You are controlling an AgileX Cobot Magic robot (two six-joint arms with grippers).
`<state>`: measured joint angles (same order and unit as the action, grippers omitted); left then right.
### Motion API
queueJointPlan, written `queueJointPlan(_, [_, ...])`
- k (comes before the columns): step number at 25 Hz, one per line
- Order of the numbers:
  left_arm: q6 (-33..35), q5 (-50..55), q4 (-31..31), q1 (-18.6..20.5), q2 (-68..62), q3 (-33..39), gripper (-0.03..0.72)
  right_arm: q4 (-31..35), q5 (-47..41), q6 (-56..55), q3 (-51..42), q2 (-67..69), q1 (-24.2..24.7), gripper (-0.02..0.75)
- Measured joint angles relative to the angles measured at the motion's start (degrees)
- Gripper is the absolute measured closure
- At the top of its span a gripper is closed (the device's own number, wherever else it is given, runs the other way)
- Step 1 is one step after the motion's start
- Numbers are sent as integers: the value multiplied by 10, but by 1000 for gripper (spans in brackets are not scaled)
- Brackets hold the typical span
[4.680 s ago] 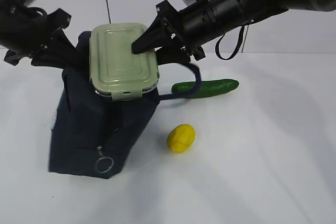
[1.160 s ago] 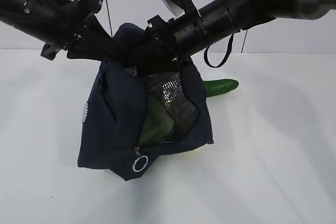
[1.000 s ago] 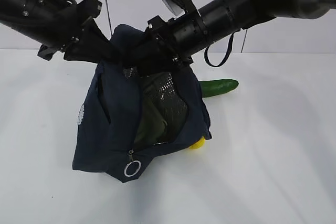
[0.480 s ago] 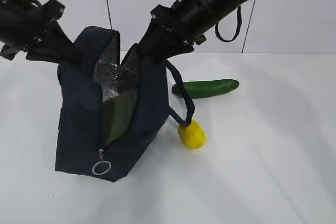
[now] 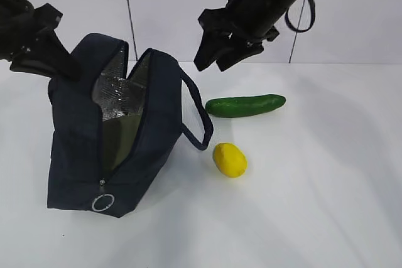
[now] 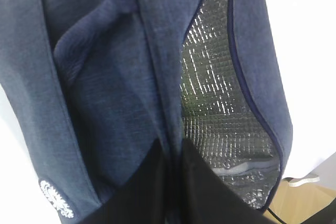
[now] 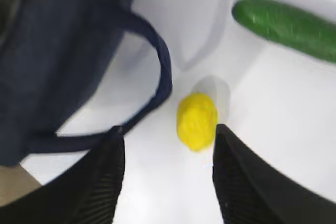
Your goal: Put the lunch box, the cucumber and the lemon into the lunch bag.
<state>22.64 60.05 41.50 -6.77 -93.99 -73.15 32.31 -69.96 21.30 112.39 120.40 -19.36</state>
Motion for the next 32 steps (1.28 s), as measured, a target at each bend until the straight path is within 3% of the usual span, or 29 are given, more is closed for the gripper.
queueJointPlan(5, [0, -1, -14, 0, 0, 0, 680, -78, -4, -36, -16, -55, 0, 309])
queueJointPlan(10, [0, -5, -18, 0, 0, 0, 680, -107, -4, -45, -107, -91, 0, 314])
queueJointPlan(21, [0, -17, -34, 0, 3, 32, 680, -93, 0, -33, -258, -100, 0, 316])
queueJointPlan(32, [0, -22, -35, 0, 5, 33, 680, -37, 88, 51, -269, -64, 0, 303])
